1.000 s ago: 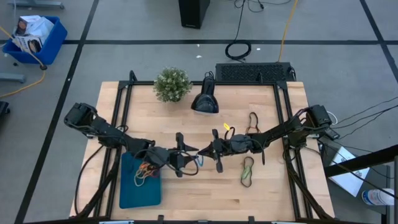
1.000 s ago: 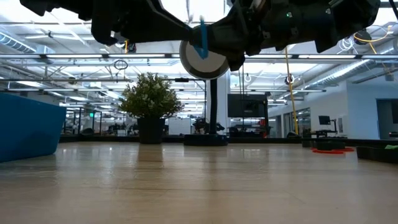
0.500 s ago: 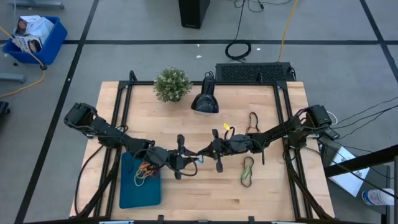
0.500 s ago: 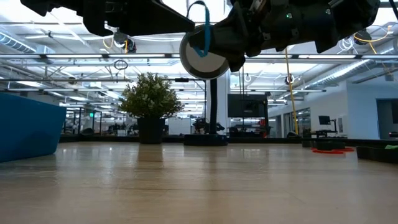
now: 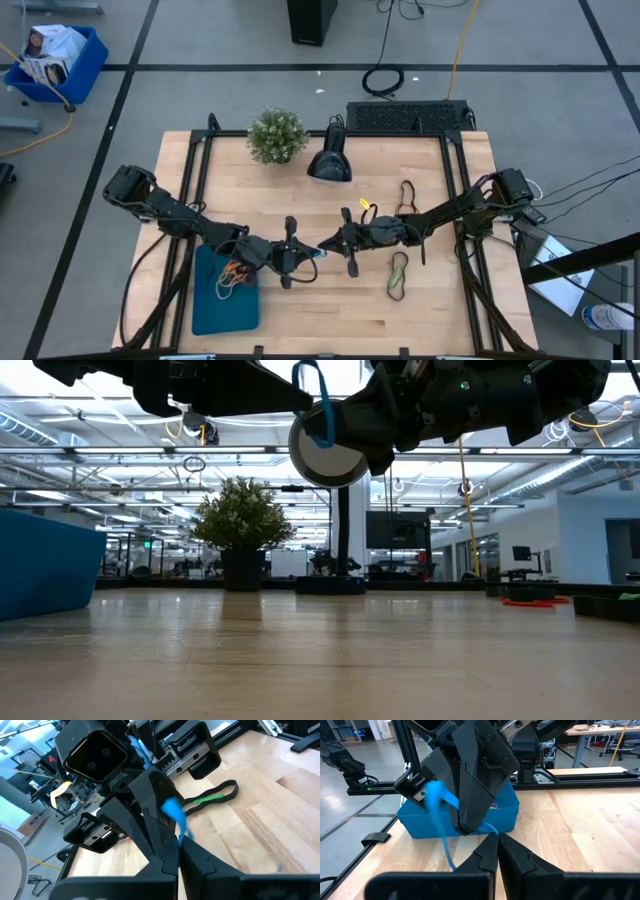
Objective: Pick and place rubber bands into bin
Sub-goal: Put the blue rubber band into the blue bin
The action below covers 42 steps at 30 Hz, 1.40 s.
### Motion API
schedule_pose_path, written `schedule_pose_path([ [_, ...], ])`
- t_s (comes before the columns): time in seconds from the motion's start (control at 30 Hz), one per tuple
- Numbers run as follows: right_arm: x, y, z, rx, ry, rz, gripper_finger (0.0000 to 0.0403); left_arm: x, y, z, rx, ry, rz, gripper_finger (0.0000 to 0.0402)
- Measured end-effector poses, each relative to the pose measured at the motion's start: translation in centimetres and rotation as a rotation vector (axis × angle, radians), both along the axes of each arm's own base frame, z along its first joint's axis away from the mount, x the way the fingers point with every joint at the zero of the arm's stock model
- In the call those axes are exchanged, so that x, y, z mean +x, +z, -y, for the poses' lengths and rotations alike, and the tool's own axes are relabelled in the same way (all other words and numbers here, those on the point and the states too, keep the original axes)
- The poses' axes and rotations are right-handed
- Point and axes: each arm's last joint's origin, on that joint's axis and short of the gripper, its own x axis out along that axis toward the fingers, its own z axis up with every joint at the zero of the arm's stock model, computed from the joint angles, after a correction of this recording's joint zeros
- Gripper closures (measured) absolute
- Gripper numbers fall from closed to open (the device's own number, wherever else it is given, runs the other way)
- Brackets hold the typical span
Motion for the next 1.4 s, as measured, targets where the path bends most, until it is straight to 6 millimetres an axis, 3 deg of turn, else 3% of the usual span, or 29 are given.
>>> schedule_pose_path([
  [0.2, 0.0, 0.0, 0.0, 0.0, 0.0, 0.0, 0.0366, 0.0, 0.0, 0.1, -0.028, 0.005, 0.001, 0.0386],
  [0.5, -0.2, -0.8, 0.5, -0.007, -0.02, -0.093, 0.0269, -0.1, 0.0, 0.1, -0.052, 0.009, 0.002, 0.0387],
  [0.67, -0.7, -0.9, 1.3, -0.042, -0.037, -0.194, 0.0238, -0.6, 1.0, 0.1, -0.095, 0.012, 0.019, 0.0394],
  [0.93, -2.4, -0.3, 1.8, -0.073, -0.043, -0.346, 0.0228, -3.3, 3.0, -0.8, -0.255, 0.094, -0.08, 0.0396],
  [1.4, -2.6, -0.3, 1.8, -0.075, -0.041, -0.361, 0.0232, -9.3, 4.0, -1.6, -0.863, 0.214, -0.487, 0.0385],
])
